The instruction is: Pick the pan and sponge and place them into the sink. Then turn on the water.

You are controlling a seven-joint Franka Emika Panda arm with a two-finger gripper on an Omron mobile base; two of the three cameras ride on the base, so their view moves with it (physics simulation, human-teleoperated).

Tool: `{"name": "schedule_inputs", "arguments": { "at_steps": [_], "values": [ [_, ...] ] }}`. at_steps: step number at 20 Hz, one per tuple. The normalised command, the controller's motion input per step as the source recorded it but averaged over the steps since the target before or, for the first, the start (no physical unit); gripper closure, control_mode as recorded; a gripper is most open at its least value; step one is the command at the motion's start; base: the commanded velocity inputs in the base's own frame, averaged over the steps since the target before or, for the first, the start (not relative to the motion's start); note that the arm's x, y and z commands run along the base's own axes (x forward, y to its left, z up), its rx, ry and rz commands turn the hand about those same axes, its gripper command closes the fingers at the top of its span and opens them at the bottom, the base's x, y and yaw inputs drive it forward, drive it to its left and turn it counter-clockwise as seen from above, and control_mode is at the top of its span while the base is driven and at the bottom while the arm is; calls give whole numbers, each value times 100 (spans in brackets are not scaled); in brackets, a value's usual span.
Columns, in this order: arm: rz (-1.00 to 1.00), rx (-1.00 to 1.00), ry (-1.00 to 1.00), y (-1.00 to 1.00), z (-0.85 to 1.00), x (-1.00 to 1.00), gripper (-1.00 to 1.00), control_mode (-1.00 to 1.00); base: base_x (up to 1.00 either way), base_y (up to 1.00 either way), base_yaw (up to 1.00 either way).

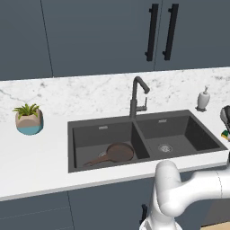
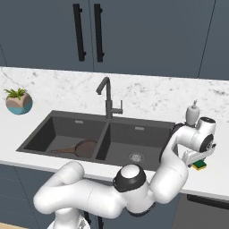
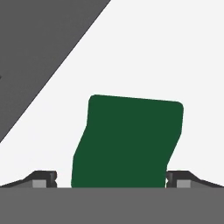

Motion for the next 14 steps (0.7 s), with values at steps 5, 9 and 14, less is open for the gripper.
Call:
{"name": "schedule_inputs", "arguments": {
  "at_steps": [5,9,14],
  "values": [
    [0,0,0,0,-22,1,-100,-100,0,0,0],
    [0,0,0,0,-19,0,-100,-100,0,0,0],
    [0,0,0,5,-10,0,100,-100,0,0,0]
  ]
}}
